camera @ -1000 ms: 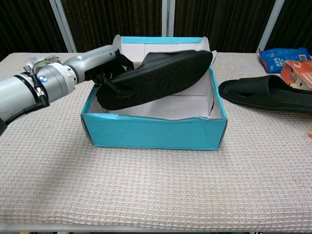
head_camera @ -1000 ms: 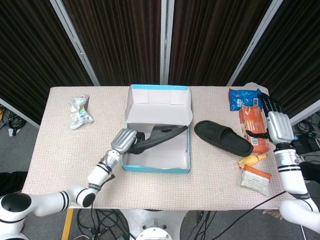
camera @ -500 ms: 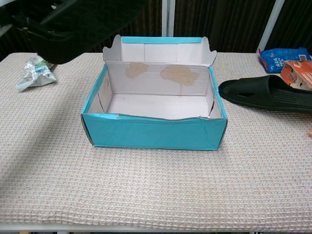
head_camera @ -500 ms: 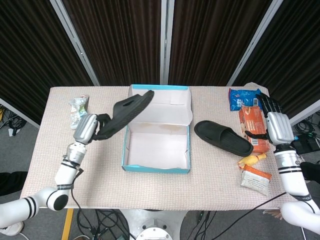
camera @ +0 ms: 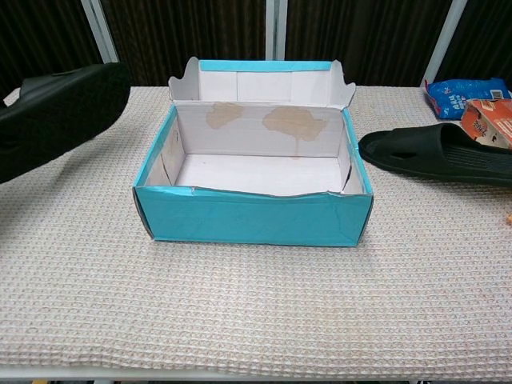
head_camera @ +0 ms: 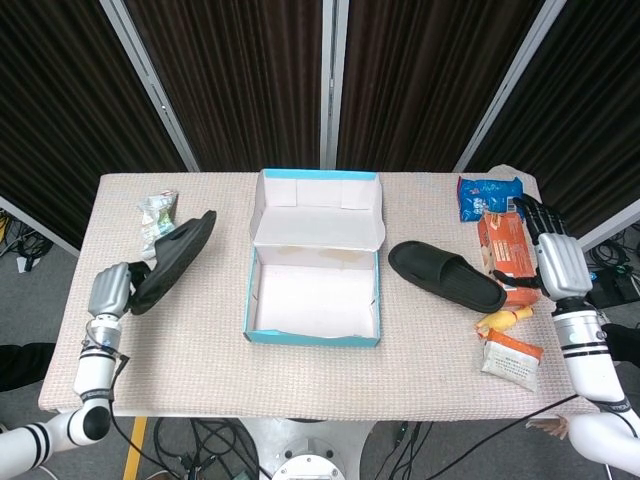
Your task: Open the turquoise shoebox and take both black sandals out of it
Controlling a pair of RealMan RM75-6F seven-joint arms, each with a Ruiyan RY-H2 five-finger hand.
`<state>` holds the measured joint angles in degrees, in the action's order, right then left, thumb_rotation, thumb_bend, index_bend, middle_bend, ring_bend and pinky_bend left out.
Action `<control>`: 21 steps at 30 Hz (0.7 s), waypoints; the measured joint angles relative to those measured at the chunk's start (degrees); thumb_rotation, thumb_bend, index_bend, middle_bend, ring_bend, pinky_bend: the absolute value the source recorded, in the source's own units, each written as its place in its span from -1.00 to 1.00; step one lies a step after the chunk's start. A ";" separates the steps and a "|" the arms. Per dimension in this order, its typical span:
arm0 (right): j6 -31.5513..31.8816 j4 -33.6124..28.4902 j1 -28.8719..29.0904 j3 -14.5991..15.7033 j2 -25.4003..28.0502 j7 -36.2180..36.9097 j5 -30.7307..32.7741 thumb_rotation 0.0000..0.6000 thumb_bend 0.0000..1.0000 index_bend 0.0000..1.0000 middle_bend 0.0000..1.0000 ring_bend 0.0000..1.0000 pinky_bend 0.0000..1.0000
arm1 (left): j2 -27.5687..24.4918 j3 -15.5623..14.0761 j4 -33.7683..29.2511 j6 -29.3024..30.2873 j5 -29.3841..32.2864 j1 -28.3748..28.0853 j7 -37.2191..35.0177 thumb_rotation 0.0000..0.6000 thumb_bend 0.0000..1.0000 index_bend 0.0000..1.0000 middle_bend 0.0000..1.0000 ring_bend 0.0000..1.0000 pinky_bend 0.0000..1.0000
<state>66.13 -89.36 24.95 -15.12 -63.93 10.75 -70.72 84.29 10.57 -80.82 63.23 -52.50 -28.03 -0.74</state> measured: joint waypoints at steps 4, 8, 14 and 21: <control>0.31 -0.07 -0.47 0.29 0.32 0.33 -0.42 1.00 -1.00 -1.00 -1.00 -1.00 -1.00 | -0.61 -0.04 -2.62 -2.40 0.57 -0.02 0.81 1.00 -0.76 -0.68 -0.63 -0.87 -0.47; 0.82 -0.20 -1.25 0.71 0.69 0.50 -0.59 1.00 -1.00 -1.00 -1.00 -1.00 -1.00 | -1.96 0.27 -5.64 -2.85 0.26 0.05 1.19 1.00 -0.92 -0.83 -0.79 -0.99 -0.64; 1.67 -0.73 -3.56 2.63 1.61 1.05 -1.28 1.00 -1.00 -1.00 -1.00 -1.00 -1.00 | -5.25 -0.35 -10.66 -0.73 -5.32 1.67 0.00 1.00 -0.93 -0.83 -0.81 -1.00 -0.66; 4.58 -1.28 -7.57 6.64 2.58 2.44 -5.60 1.00 -0.83 -1.00 -1.00 -1.00 -1.00 | -10.34 -2.21 -14.03 8.18 -14.65 6.89 -2.62 1.00 -0.94 -0.80 -0.81 -1.00 -0.67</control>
<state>70.71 -90.64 17.38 -8.48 -61.35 13.19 -76.32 73.95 8.36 -94.85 71.41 -67.15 -21.14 -3.36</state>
